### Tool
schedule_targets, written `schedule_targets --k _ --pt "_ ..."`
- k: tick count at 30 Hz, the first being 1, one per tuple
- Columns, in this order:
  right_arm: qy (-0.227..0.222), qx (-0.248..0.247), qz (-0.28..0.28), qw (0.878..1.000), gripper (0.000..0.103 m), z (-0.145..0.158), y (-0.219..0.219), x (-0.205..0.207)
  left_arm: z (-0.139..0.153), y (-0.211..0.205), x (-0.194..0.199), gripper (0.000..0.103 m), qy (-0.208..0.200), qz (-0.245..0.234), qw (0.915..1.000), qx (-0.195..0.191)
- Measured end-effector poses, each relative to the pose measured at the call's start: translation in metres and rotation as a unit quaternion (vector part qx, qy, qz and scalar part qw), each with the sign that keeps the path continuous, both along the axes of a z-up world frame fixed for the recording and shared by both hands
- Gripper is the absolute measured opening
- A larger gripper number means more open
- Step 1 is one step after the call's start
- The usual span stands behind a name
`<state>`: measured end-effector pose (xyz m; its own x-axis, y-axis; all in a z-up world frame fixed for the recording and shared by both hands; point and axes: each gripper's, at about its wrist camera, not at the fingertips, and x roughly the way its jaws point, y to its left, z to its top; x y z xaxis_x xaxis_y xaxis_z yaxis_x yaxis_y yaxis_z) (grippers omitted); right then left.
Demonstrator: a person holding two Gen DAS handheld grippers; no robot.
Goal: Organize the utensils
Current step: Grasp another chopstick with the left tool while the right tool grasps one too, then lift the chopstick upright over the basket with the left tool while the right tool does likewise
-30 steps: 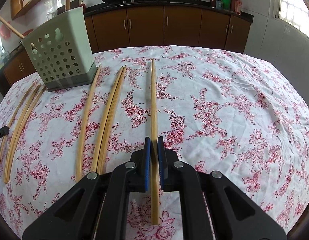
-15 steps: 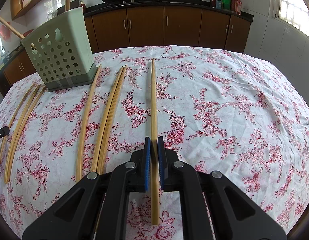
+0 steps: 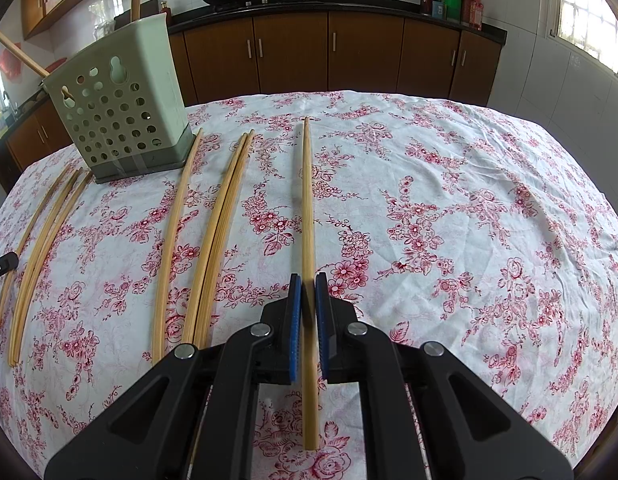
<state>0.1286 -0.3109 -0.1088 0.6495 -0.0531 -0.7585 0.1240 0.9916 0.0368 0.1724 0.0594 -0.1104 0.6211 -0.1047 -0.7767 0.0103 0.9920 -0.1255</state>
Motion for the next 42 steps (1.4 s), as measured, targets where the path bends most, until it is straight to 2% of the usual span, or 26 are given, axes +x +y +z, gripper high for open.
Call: schedule_targets --k 26,36,38,42 --pt "0.000 0.003 0.000 1.000 0.009 0.000 0.000 0.001 0.001 0.000 -0.001 0.010 -0.001 0.000 1.0000 -0.001" --pt "0.001 0.012 -0.002 1.000 0.008 0.003 -0.003 -0.005 0.003 -0.010 -0.019 0.009 0.002 -0.021 0.9990 0.041" --pt "-0.016 0.017 -0.005 1.000 0.008 0.013 -0.005 -0.010 0.008 -0.010 -0.020 0.009 -0.003 -0.023 0.9988 0.043" --pt "-0.068 0.016 -0.009 0.998 0.008 0.046 -0.010 -0.021 0.046 -0.004 -0.028 0.009 -0.056 -0.018 0.9979 0.027"
